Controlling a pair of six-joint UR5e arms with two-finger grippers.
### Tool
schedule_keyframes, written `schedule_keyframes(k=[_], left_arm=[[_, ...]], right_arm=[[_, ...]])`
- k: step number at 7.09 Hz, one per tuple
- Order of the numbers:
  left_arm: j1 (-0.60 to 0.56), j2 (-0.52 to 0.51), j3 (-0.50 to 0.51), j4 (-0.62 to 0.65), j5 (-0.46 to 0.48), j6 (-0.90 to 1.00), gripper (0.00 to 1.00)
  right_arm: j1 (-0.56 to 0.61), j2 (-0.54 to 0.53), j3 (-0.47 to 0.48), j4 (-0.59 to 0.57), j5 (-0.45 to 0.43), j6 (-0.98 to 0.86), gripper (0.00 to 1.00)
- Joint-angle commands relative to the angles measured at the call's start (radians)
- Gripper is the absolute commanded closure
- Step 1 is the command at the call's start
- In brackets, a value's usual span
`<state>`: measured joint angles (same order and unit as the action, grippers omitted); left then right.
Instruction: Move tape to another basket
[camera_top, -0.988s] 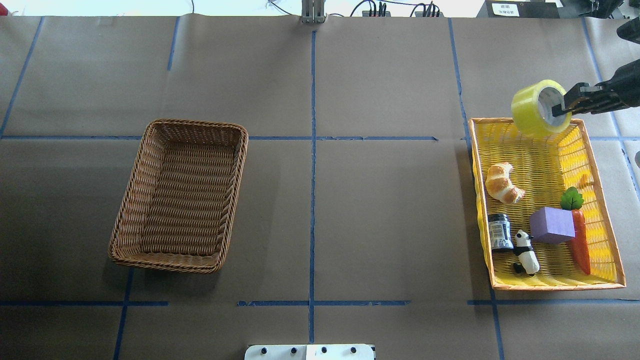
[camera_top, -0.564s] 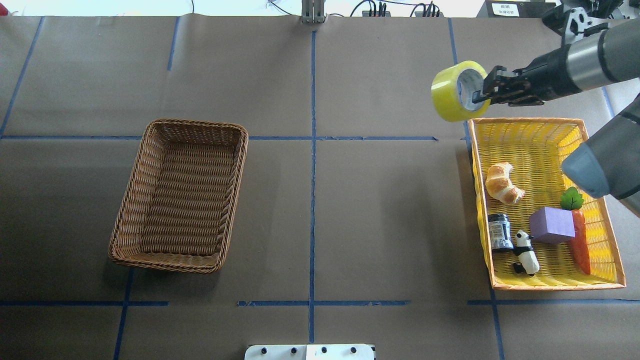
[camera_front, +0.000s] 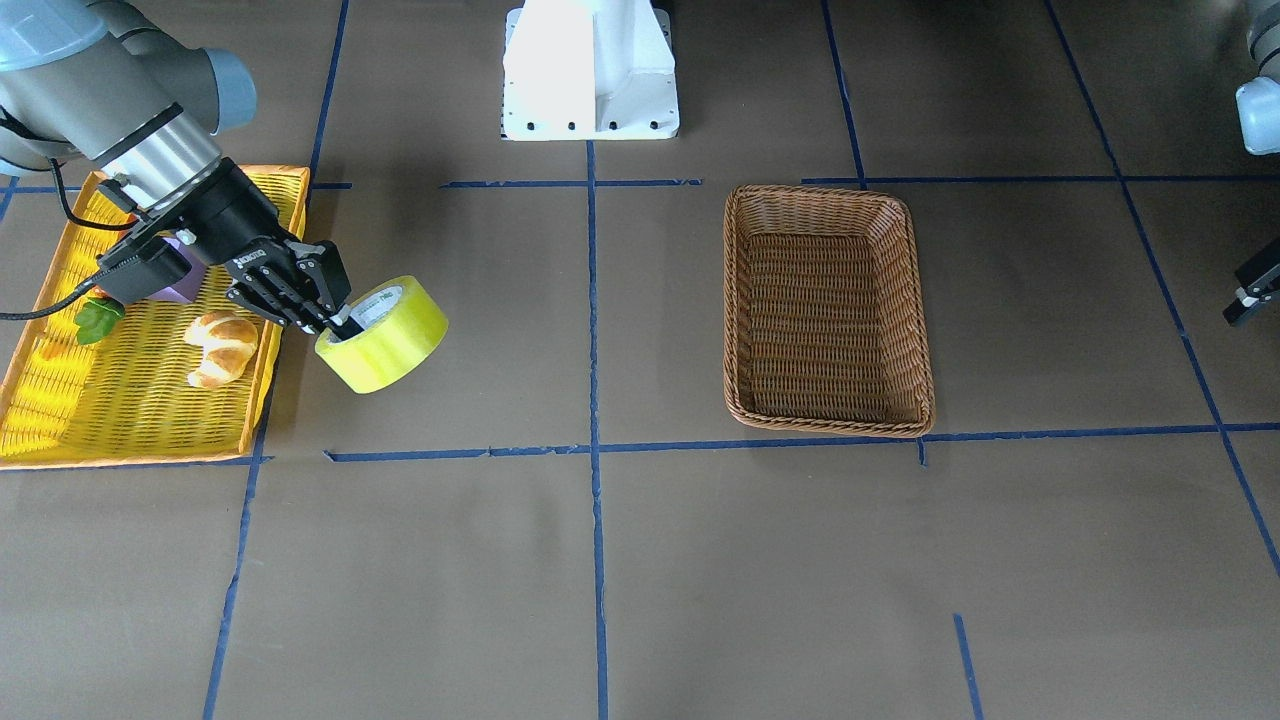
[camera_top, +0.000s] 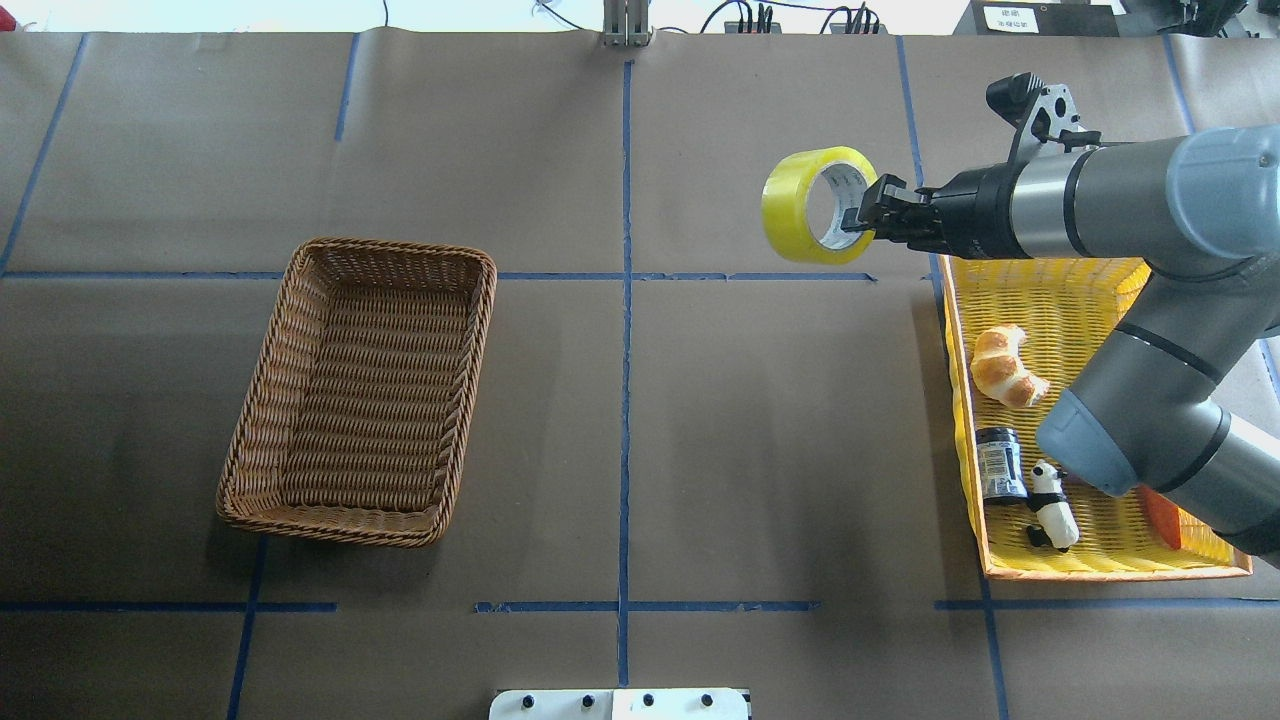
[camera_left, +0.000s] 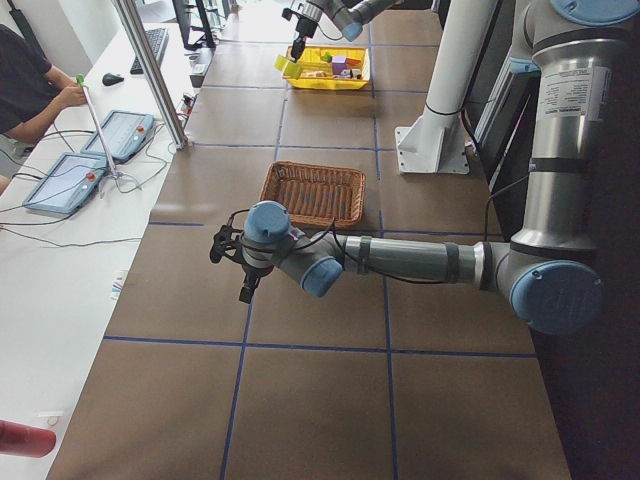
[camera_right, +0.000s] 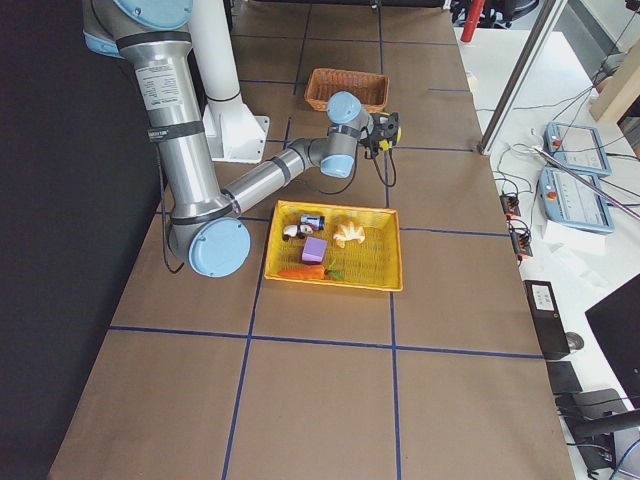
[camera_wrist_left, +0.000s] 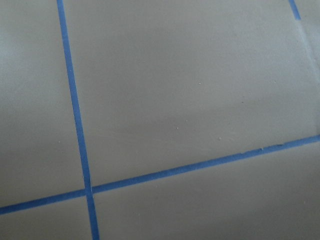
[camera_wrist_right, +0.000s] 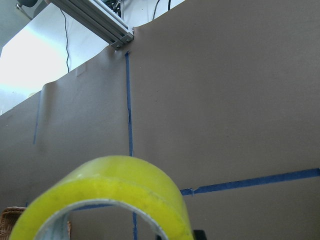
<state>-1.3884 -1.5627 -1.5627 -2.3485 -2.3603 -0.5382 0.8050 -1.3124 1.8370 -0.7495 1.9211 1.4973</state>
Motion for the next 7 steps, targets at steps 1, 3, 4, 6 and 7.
schedule_keyframes(k=[1, 3, 4, 6, 7], left_arm=[[0.049, 0.006, 0.006, -0.336, -0.008, -0.457, 0.00], [0.194, -0.046, 0.004, -0.550, -0.002, -0.886, 0.00], [0.236, -0.062, 0.000, -0.642, -0.005, -1.049, 0.00], [0.311, -0.124, -0.022, -0.817, -0.005, -1.385, 0.00], [0.325, -0.175, -0.061, -0.862, -0.002, -1.590, 0.00]], right_arm=[[-0.085, 0.005, 0.054, 0.034, -0.075, 0.133, 0.98], [-0.276, 0.001, 0.054, 0.239, -0.279, 0.271, 0.98], [-0.349, 0.002, 0.051, 0.334, -0.347, 0.312, 0.98], [-0.470, 0.007, 0.047, 0.531, -0.488, 0.330, 0.98], [-0.501, 0.016, 0.048, 0.599, -0.497, 0.339, 0.98]])
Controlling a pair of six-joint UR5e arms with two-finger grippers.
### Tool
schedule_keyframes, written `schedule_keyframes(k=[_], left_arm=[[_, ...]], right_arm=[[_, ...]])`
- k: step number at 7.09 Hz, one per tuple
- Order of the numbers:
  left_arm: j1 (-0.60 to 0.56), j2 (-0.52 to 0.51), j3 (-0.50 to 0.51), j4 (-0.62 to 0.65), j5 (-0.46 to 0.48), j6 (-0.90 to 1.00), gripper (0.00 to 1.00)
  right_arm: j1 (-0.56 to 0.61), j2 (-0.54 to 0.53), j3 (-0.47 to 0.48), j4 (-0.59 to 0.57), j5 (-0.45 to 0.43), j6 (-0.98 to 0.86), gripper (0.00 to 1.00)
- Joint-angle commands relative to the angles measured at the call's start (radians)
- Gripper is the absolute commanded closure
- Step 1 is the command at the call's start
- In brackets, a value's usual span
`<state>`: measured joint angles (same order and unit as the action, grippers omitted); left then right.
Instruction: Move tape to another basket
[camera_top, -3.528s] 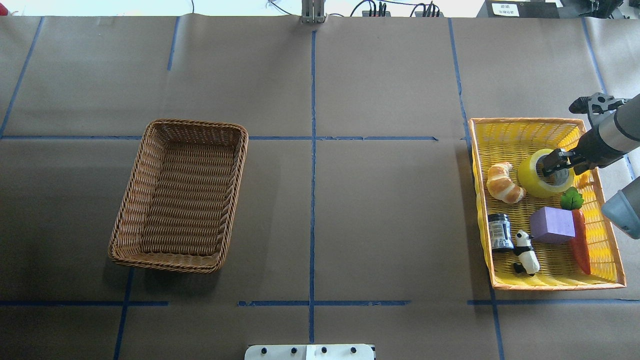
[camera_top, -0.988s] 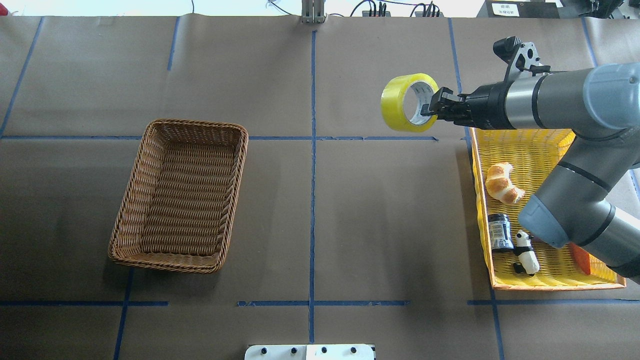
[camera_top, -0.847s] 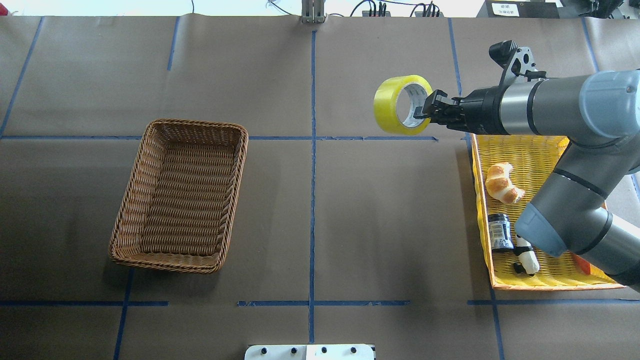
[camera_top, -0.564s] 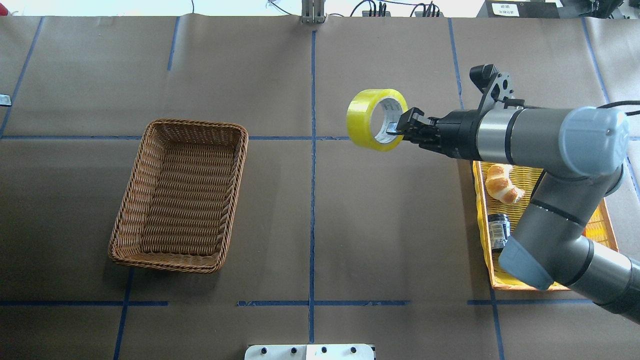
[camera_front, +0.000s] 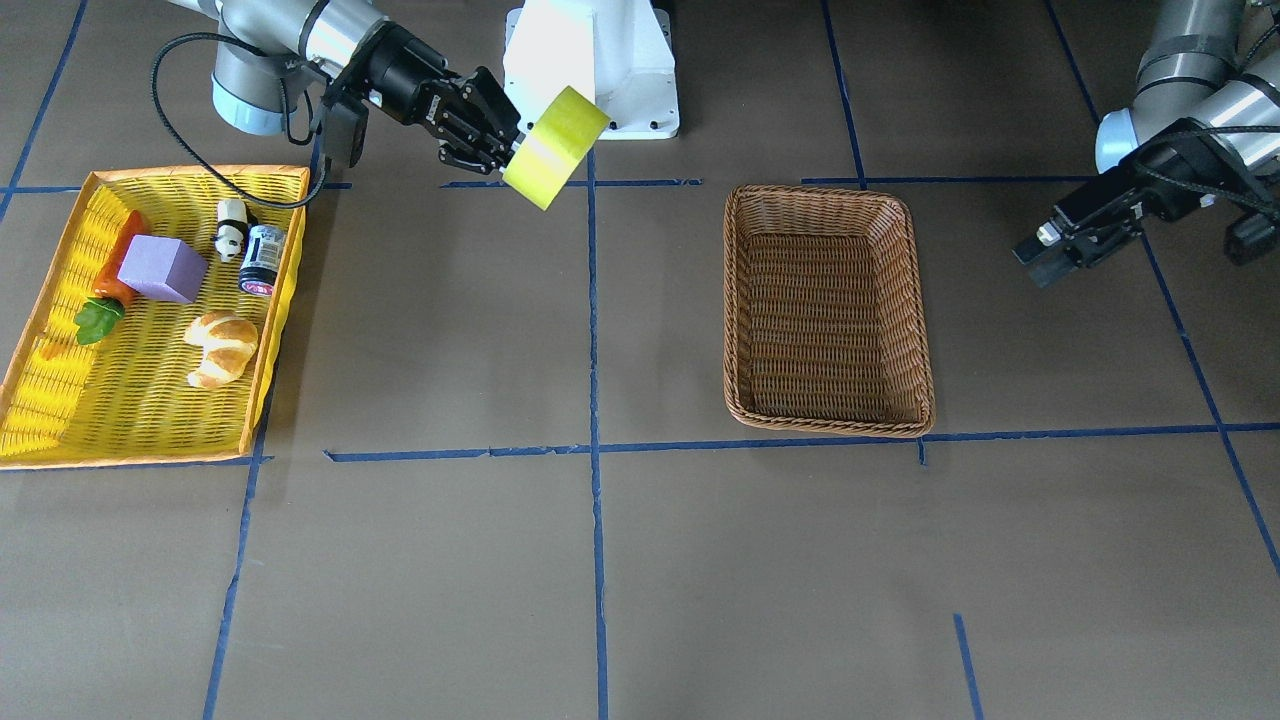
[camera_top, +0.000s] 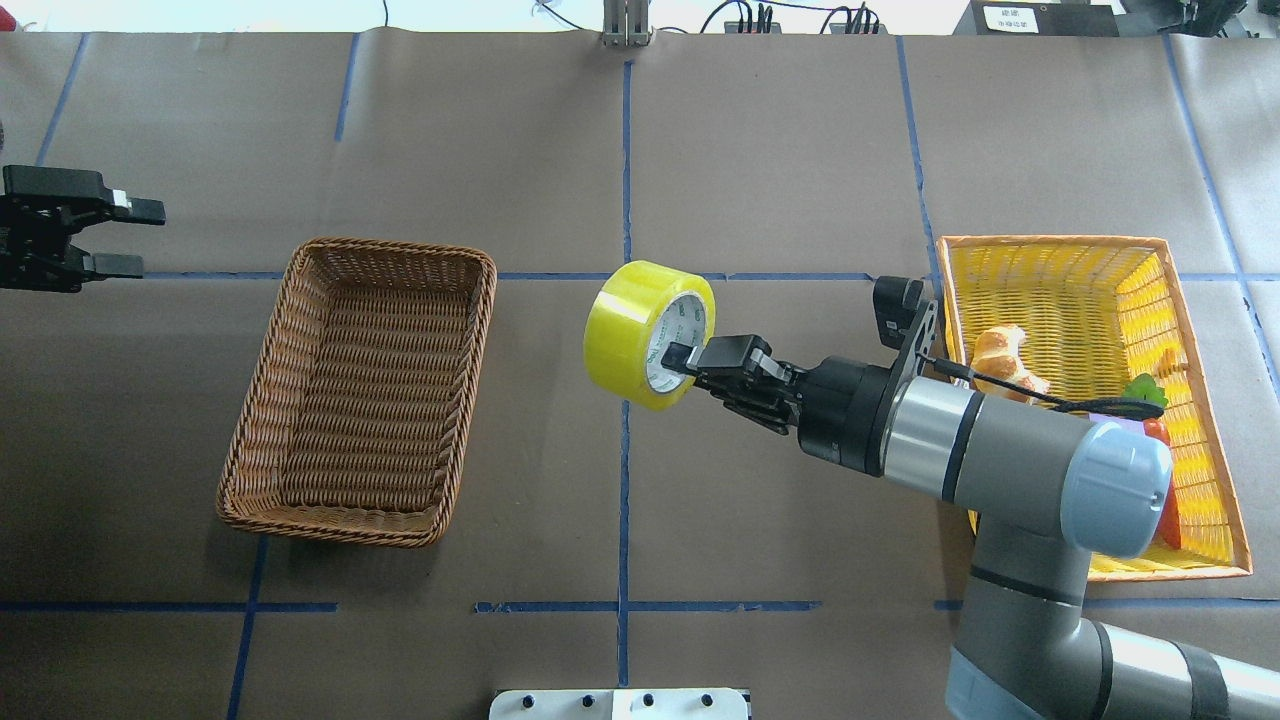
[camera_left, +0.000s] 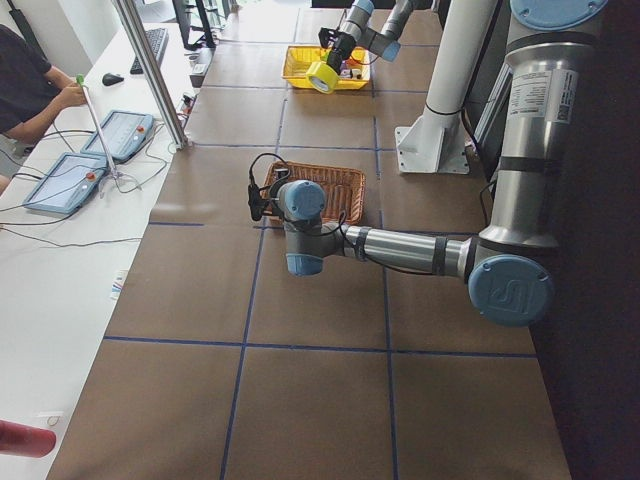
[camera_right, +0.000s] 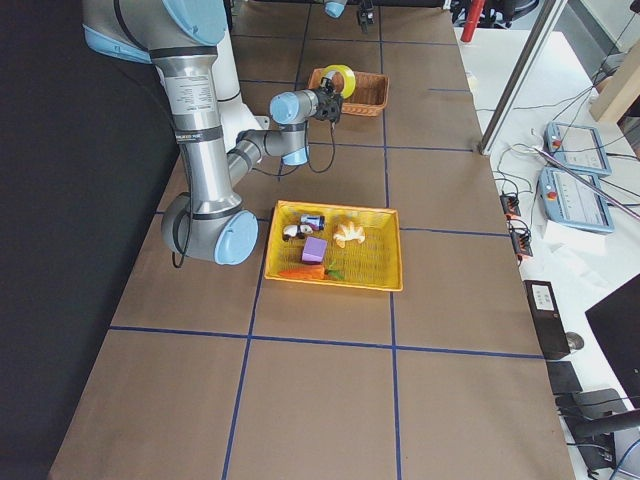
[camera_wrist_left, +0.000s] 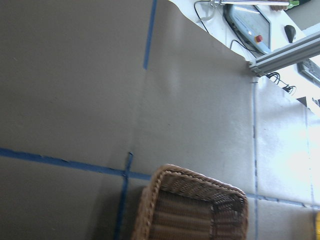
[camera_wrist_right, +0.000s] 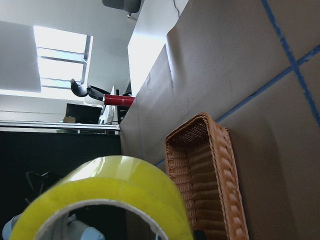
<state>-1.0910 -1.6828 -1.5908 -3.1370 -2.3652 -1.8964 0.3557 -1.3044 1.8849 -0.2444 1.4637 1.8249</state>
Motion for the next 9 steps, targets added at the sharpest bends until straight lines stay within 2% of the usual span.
schedule_keyframes(k=[1, 2, 4, 5, 6, 8, 9], left_arm=[[0.051, -0.081, -0.100, -0.077, 0.006, -0.365, 0.00], [0.109, -0.096, -0.165, -0.077, 0.006, -0.391, 0.00], [0.202, -0.187, -0.199, -0.075, 0.004, -0.388, 0.00], [0.254, -0.236, -0.198, -0.075, 0.004, -0.386, 0.00], [0.287, -0.260, -0.198, -0.075, 0.004, -0.386, 0.00], [0.333, -0.281, -0.202, -0.087, 0.042, -0.392, 0.00], [0.361, -0.279, -0.205, -0.127, 0.094, -0.392, 0.00]], right_arm=[[-0.064, 0.008, 0.000, 0.167, -0.033, 0.040, 0.98], [-0.078, 0.011, 0.003, 0.195, 0.021, 0.039, 0.98], [-0.026, 0.037, -0.001, 0.183, 0.209, -0.004, 0.98], [0.009, 0.054, -0.015, 0.145, 0.328, -0.101, 0.98], [0.034, 0.098, -0.018, 0.054, 0.396, -0.116, 0.98], [0.051, 0.161, -0.026, -0.060, 0.461, -0.115, 0.98], [0.063, 0.169, -0.026, -0.061, 0.478, -0.110, 0.98]])
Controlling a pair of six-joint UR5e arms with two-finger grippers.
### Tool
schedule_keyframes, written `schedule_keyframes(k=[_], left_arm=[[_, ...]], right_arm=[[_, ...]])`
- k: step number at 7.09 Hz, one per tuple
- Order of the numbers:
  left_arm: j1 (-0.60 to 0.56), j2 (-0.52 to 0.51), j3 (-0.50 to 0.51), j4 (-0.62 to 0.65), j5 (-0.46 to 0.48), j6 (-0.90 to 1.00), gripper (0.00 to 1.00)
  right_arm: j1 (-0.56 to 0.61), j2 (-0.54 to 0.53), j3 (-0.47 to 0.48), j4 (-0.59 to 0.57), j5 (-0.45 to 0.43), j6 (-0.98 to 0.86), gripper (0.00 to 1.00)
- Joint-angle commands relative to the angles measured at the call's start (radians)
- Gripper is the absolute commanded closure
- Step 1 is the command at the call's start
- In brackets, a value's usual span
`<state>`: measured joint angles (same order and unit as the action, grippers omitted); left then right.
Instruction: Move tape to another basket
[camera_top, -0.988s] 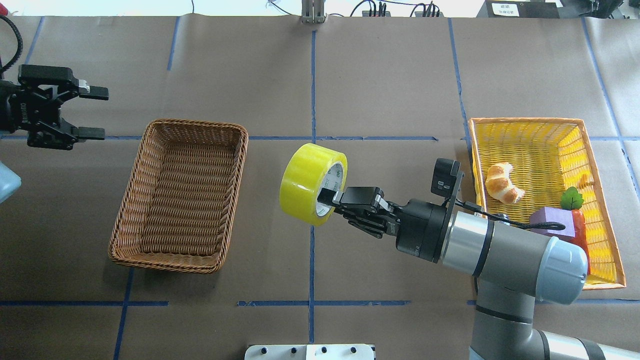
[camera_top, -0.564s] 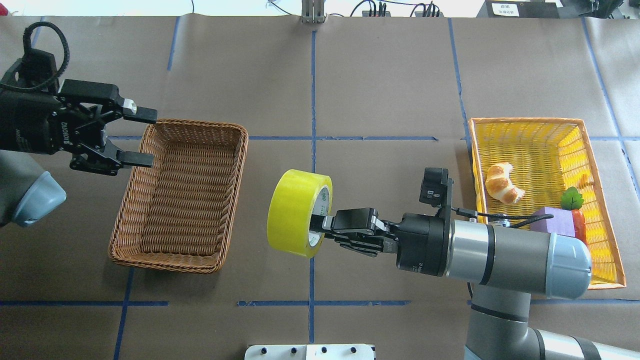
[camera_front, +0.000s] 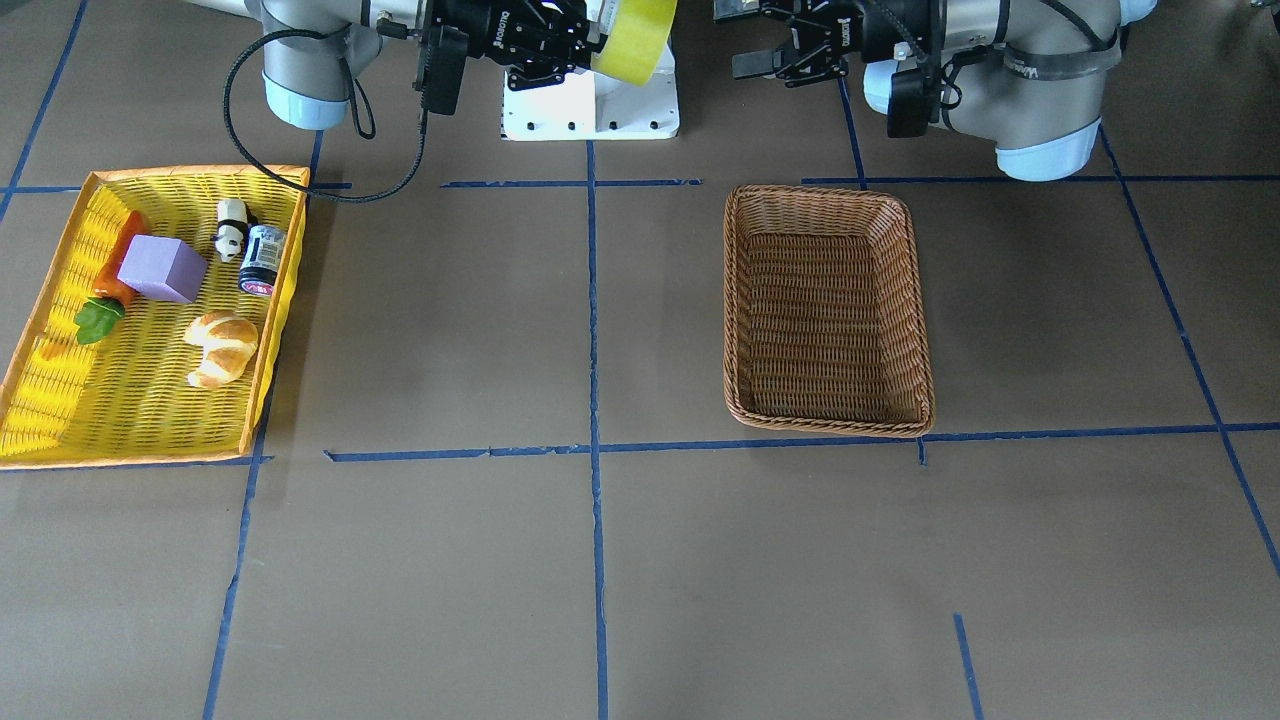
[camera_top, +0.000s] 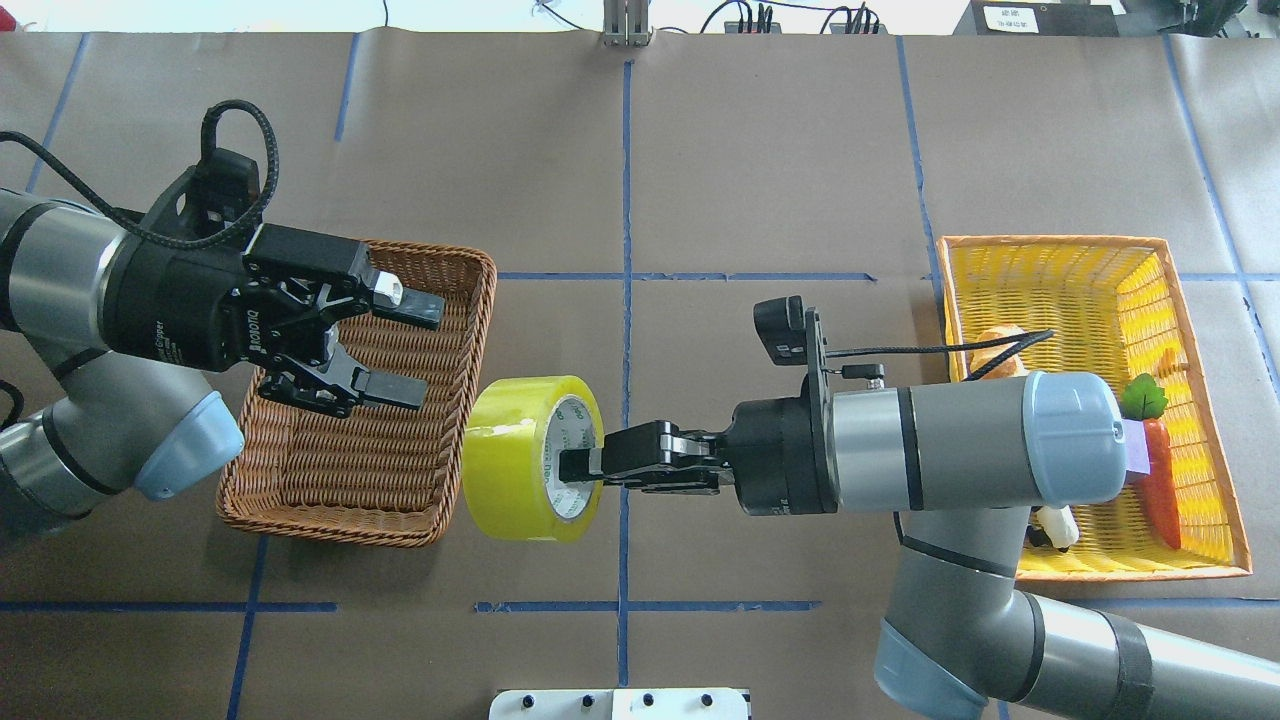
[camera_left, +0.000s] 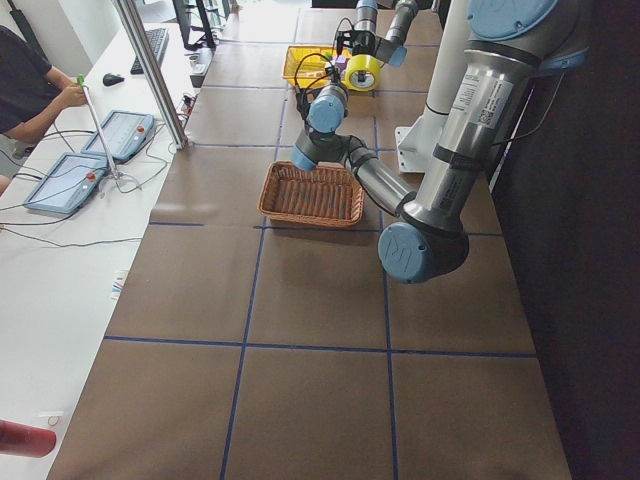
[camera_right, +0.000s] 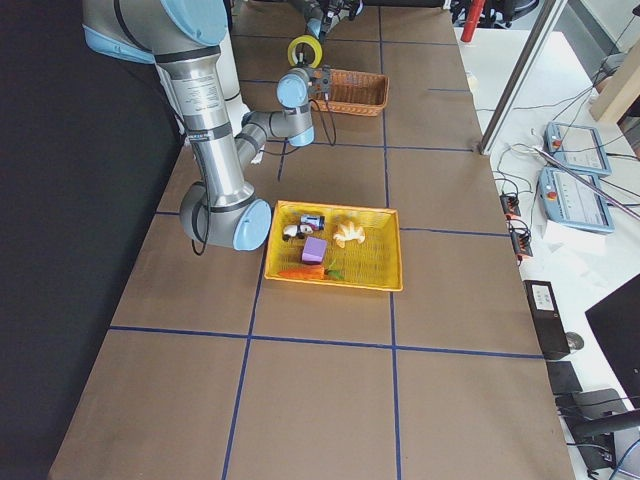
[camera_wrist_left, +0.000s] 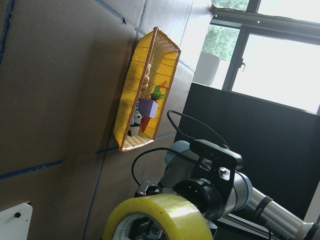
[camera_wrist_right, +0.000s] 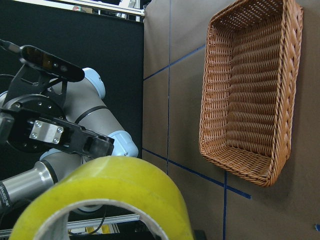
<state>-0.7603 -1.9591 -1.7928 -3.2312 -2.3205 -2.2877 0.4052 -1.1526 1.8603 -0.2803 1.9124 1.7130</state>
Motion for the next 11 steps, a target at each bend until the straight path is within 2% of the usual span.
schedule_keyframes(k=[1, 2, 4, 6, 7, 9, 11], left_arm=[[0.041, 0.000, -0.008, -0.086, 0.128, -0.042, 0.00], [0.042, 0.015, -0.010, -0.173, 0.223, -0.155, 0.00], [0.065, 0.064, 0.013, -0.244, 0.341, -0.205, 0.00], [0.189, 0.072, 0.012, -0.269, 0.510, -0.207, 0.00], [0.228, 0.072, -0.005, -0.275, 0.562, -0.208, 0.00], [0.234, 0.069, -0.003, -0.277, 0.567, -0.298, 0.00], [0.243, 0.057, -0.002, -0.274, 0.567, -0.299, 0.00]], right_arm=[[0.027, 0.017, 0.000, -0.020, 0.039, 0.005, 0.98], [0.038, 0.017, 0.005, -0.016, 0.040, 0.005, 0.97], [0.049, 0.017, 0.010, 0.037, 0.039, 0.010, 0.97], [0.053, 0.017, 0.010, 0.079, 0.036, 0.029, 0.96], [0.053, 0.014, 0.010, 0.084, 0.036, 0.031, 0.96], [0.053, 0.008, 0.007, 0.082, 0.034, 0.034, 0.96], [0.052, 0.007, 0.002, 0.082, 0.034, 0.036, 0.97]])
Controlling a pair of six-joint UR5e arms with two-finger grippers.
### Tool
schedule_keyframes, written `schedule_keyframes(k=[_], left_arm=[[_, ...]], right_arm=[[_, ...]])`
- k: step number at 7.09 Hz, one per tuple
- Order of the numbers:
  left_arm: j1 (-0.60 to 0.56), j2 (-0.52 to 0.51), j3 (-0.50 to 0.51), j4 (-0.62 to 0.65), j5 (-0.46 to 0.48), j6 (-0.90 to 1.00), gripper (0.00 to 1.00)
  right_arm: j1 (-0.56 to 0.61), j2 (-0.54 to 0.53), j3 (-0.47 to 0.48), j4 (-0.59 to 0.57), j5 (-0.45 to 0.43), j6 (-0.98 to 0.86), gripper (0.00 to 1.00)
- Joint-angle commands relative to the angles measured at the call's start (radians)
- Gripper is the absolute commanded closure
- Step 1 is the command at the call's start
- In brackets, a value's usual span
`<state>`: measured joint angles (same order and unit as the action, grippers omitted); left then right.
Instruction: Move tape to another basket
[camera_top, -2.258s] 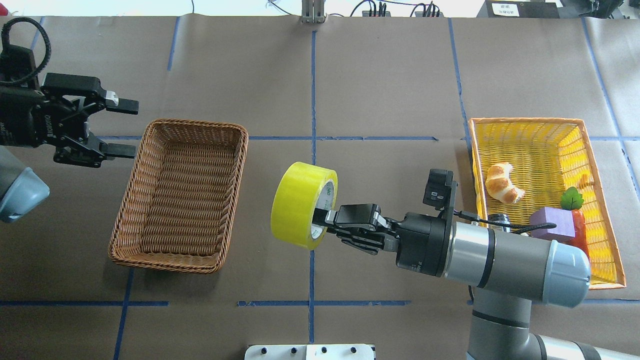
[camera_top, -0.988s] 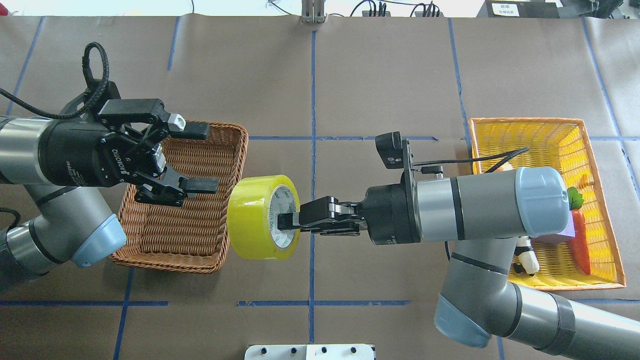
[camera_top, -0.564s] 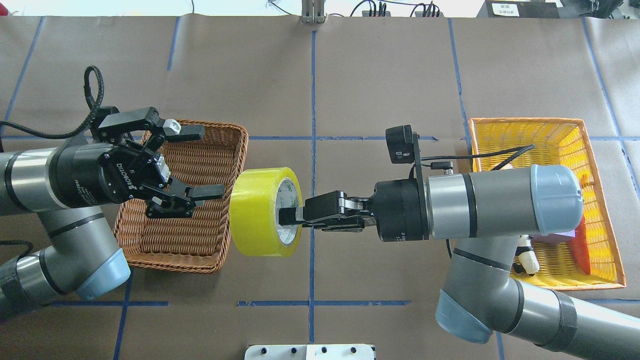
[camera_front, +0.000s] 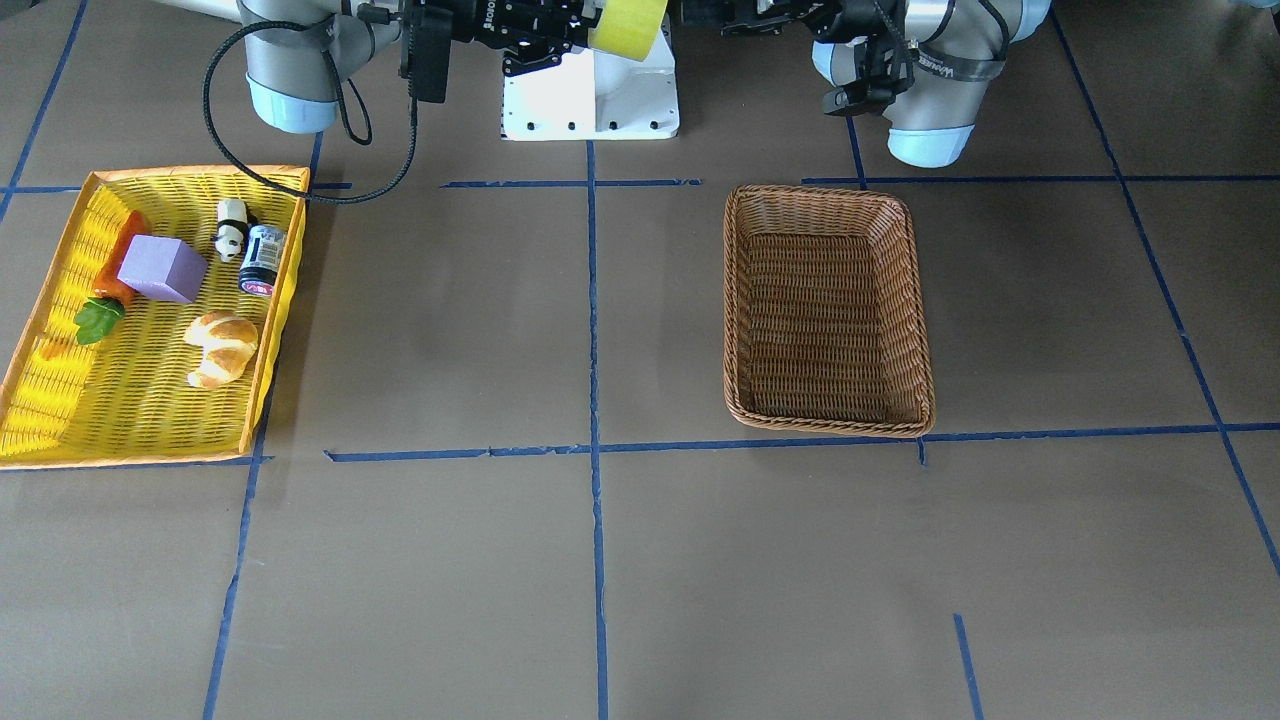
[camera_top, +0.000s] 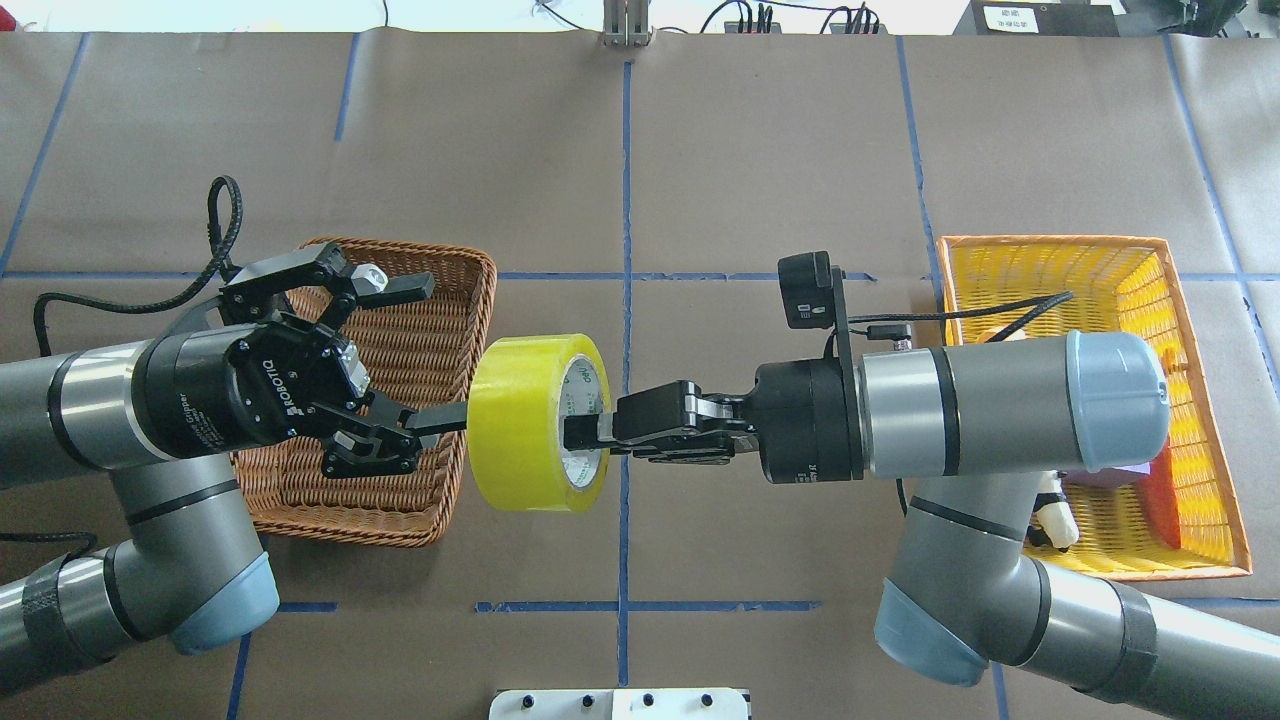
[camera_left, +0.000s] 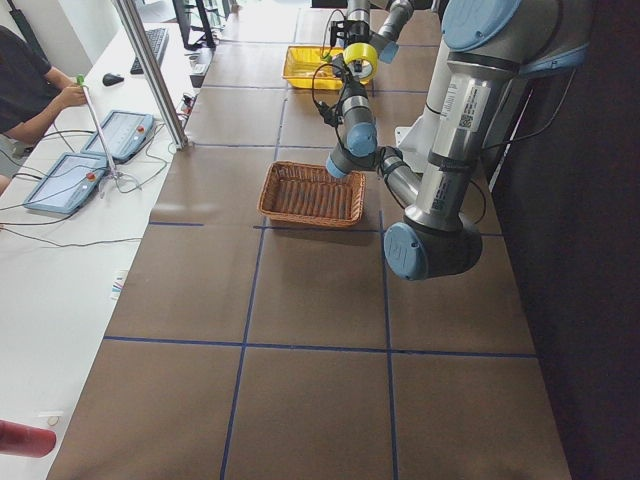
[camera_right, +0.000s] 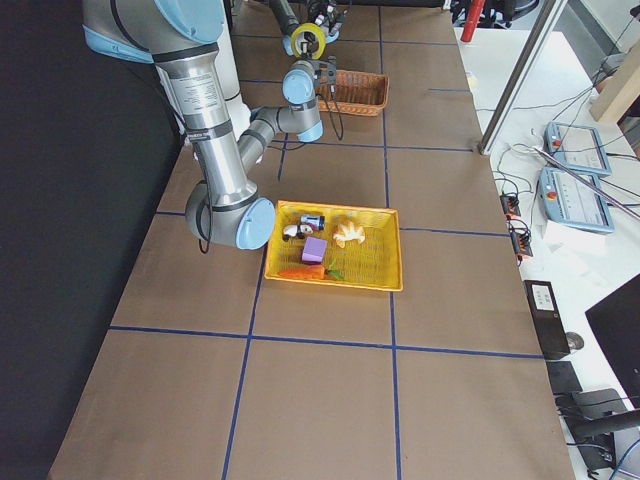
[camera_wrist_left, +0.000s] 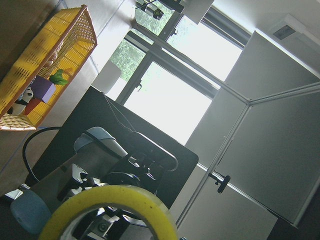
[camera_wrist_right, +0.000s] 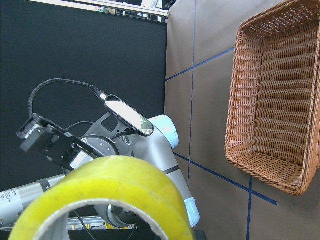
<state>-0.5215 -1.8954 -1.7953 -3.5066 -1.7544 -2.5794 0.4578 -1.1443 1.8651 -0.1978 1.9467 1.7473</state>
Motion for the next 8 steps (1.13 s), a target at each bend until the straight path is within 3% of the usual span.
schedule_keyframes(k=[1, 8], left_arm=[[0.006, -0.013, 0.004, 0.003, 0.001, -0.007, 0.00], [0.064, -0.076, 0.024, 0.012, 0.061, 0.001, 0.00]], right_arm=[[-0.002, -0.002, -0.004, -0.002, 0.000, 0.001, 0.97], [-0.007, -0.005, -0.006, -0.002, 0.000, 0.003, 0.97]])
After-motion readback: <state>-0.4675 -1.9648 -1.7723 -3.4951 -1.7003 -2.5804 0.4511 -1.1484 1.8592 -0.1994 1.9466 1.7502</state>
